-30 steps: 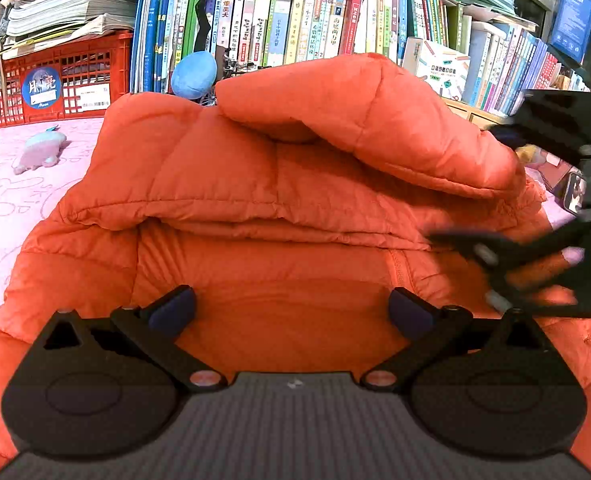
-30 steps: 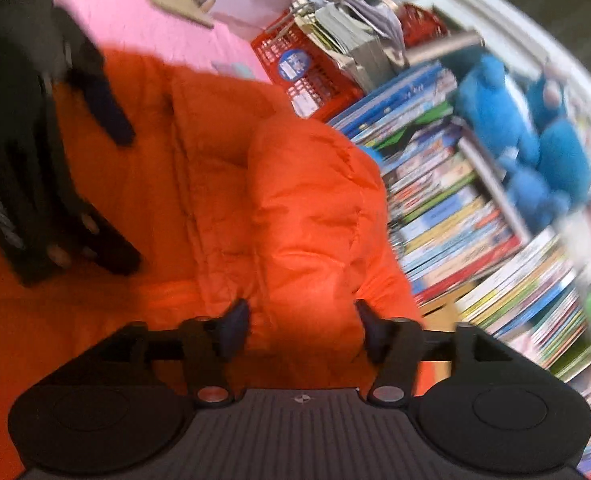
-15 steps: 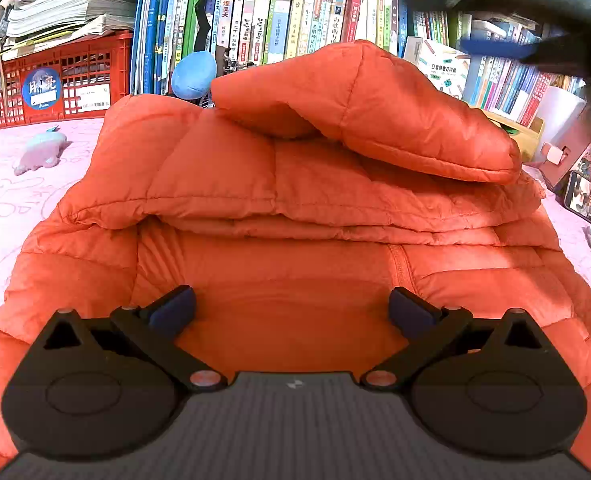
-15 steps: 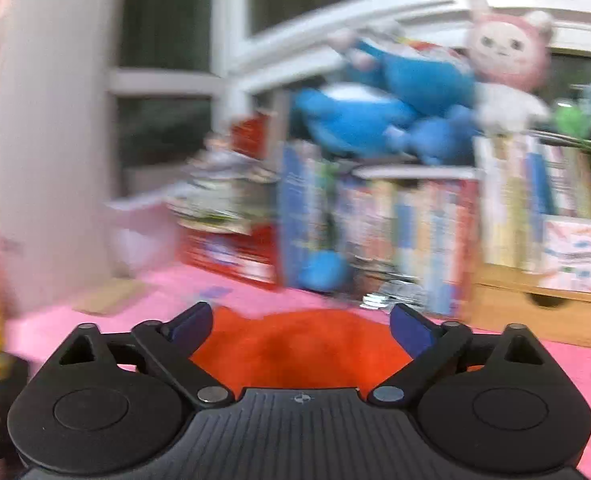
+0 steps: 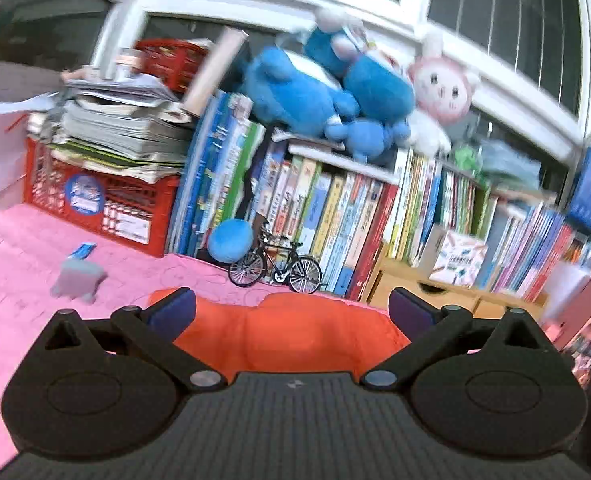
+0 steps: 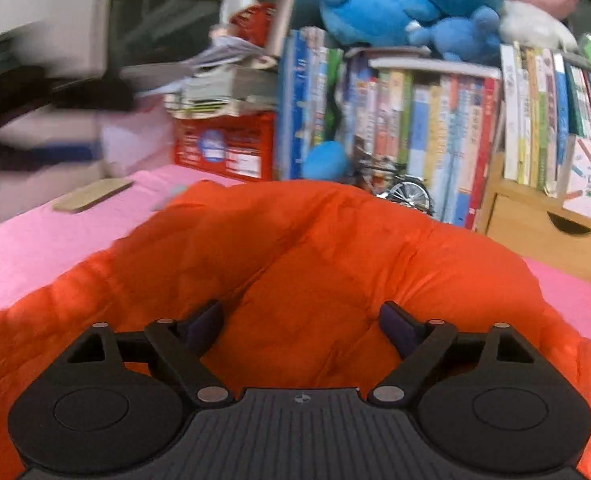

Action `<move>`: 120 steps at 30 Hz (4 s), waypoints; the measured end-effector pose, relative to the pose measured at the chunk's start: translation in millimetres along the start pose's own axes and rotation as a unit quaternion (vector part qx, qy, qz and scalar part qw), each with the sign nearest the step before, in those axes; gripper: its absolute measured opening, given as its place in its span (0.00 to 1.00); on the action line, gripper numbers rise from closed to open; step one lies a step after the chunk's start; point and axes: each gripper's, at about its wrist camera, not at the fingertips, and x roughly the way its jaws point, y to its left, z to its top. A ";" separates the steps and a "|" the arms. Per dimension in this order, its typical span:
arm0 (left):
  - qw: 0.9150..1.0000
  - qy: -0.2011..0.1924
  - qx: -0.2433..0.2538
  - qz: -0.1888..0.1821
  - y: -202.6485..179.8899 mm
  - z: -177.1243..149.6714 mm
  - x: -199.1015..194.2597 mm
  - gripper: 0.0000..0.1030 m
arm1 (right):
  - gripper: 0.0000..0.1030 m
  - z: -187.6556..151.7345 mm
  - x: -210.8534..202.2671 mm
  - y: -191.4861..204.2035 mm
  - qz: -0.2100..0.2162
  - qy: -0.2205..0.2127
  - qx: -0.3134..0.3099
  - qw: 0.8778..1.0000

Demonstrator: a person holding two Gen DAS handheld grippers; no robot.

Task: Fold clothes

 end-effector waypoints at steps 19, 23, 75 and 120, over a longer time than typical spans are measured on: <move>0.969 0.080 0.192 0.134 -19.2 -79.1 71.8 1.00 | 0.94 2.9 14.9 -13.7 -0.246 -0.029 -0.017 0.969; 0.969 0.108 0.181 0.132 -14.7 -78.9 80.6 1.00 | 0.97 0.5 26.5 -28.1 -0.235 0.010 0.018 0.972; 0.966 0.066 0.226 0.105 -32.6 -60.6 58.0 0.91 | 0.38 7.6 0.3 -38.6 -0.197 -0.030 0.141 0.970; 0.965 0.115 0.203 0.121 72.1 -115.4 -110.7 1.00 | 0.98 -228.4 -235.2 140.3 -0.238 0.028 -0.375 0.896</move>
